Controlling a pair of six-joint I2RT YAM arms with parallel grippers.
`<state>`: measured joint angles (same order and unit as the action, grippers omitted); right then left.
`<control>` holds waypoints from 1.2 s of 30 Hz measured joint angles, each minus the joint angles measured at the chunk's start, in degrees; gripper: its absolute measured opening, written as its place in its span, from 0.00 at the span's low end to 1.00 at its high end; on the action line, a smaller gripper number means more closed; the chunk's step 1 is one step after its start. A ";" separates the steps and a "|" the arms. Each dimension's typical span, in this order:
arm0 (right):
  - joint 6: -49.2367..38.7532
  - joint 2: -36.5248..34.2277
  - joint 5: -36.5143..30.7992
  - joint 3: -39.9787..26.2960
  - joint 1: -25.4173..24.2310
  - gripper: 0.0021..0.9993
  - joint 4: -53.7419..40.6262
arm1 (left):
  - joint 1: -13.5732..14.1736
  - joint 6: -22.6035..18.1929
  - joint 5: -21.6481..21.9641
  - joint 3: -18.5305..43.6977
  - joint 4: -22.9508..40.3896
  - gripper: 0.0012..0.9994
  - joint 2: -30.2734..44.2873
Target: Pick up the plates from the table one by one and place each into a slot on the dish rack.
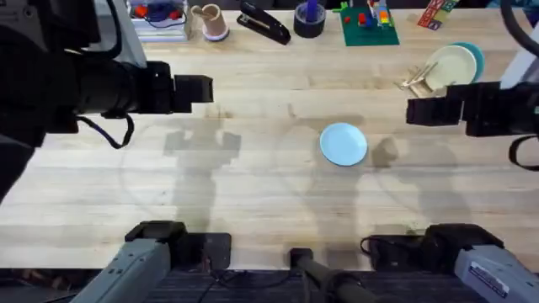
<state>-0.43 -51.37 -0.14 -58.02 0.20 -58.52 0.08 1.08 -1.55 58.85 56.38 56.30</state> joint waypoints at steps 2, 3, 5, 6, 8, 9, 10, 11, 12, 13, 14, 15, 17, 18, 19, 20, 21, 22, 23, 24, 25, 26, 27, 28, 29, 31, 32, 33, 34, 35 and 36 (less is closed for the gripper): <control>0.00 0.00 0.00 0.00 0.01 1.00 0.00 | 0.00 0.02 -0.24 0.00 0.00 0.99 0.01; 0.00 0.00 0.00 -0.01 -0.01 1.00 -0.01 | 0.00 0.35 -0.52 0.02 -0.01 0.90 0.01; 0.00 0.00 0.00 0.00 -0.01 1.00 -0.02 | 0.00 0.28 -1.40 0.02 -0.04 0.56 0.01; 0.00 0.01 0.00 -0.02 0.01 1.00 -0.02 | 0.00 0.31 -1.94 0.02 -0.04 0.43 -0.01; -0.02 0.02 0.00 0.00 0.01 1.00 0.00 | 0.00 0.31 -3.67 0.02 0.00 0.11 0.01; -0.02 0.00 0.00 -0.01 0.01 1.00 -0.02 | 0.00 0.26 -4.79 0.02 0.00 0.06 0.00; 0.00 0.00 0.00 -0.02 0.01 1.00 -0.02 | 0.01 0.24 -6.03 0.02 0.00 0.05 0.01; 0.00 0.00 0.00 0.00 0.01 1.00 0.00 | 0.04 0.33 -7.35 0.02 0.00 0.04 0.01; 0.00 0.00 0.00 -0.02 0.01 1.00 0.00 | 0.07 0.69 -8.97 0.02 0.00 0.04 -0.01; -0.01 0.00 0.00 -0.01 0.01 1.00 -0.01 | 0.14 1.12 -10.32 0.02 0.00 0.04 0.00; 0.00 0.00 0.00 0.00 -0.01 1.00 -0.02 | 0.30 1.75 -11.70 0.02 0.00 0.04 -0.01; 0.00 0.00 0.00 -0.02 0.01 1.00 0.00 | 0.55 2.43 -13.15 0.02 0.00 0.04 0.01; 0.00 0.00 0.00 0.00 0.00 1.00 -0.02 | 1.55 3.71 -15.69 0.02 -0.04 0.04 0.01; 0.00 0.00 0.00 -0.02 0.01 1.00 -0.02 | 2.36 4.46 -16.79 0.02 -0.11 0.04 0.01; 0.00 0.00 0.00 -0.02 0.01 1.00 -0.02 | 3.30 5.42 -17.58 0.02 -0.34 0.04 0.01; 0.00 0.00 0.00 -0.02 0.01 1.00 -0.02 | 4.37 6.32 -18.39 0.02 -0.70 0.04 0.01; -0.02 0.00 0.00 -0.02 -0.01 1.00 0.00 | 5.42 7.19 -18.98 0.02 -1.11 0.04 -0.01; 0.00 0.00 0.00 -0.02 0.01 0.99 -0.02 | 6.78 8.31 -19.76 0.02 -1.76 0.04 0.00; 0.00 0.00 0.00 -0.02 0.00 0.99 -0.02 | 8.07 9.23 -20.37 0.02 -2.51 0.04 0.01; 0.00 0.00 0.00 -0.02 0.01 0.99 -0.02 | 9.41 10.42 -21.04 0.02 -3.39 0.04 0.01; 0.00 0.00 0.00 0.00 0.01 0.99 -0.02 | 10.84 11.73 -21.70 0.02 -4.57 0.04 0.01; 0.00 0.00 0.00 -0.02 -0.01 0.99 -0.02 | 12.27 13.10 -22.41 0.02 -5.75 0.04 0.09; -0.02 0.00 0.00 -0.02 0.01 1.00 -0.02 | 13.40 14.24 -23.07 0.04 -6.83 0.04 0.28; 0.00 0.00 0.00 -0.02 0.01 1.00 -0.02 | 14.70 15.55 -23.84 0.04 -8.10 0.04 0.67; 0.00 0.00 0.00 -0.02 0.00 1.00 -0.02 | 16.03 16.94 -24.72 0.10 -9.44 0.04 1.34; 0.00 0.00 0.00 -0.02 0.01 1.00 -0.02 | 18.25 19.19 -26.20 0.15 -11.49 0.04 3.02; 0.00 0.00 0.00 -0.02 0.00 1.00 -0.02 | 19.51 20.31 -26.95 0.16 -12.59 0.04 4.16; 0.00 0.00 0.00 -0.02 0.01 1.00 -0.02 | 20.63 21.21 -27.50 0.17 -13.49 0.04 5.25; 0.00 0.00 0.00 -0.02 -0.01 1.00 -0.02 | 21.94 22.08 -27.91 0.17 -14.52 0.04 6.50; 0.00 0.00 0.00 -0.02 0.01 1.00 -0.02 | 23.27 22.97 -28.35 0.15 -15.60 0.04 7.74; 0.00 0.00 0.00 -0.02 0.00 1.00 -0.02 | 24.45 23.68 -28.72 0.17 -16.57 0.04 8.82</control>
<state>-0.43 -51.37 -0.14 -58.04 0.19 -58.54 24.52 24.76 -30.27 59.02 39.81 65.13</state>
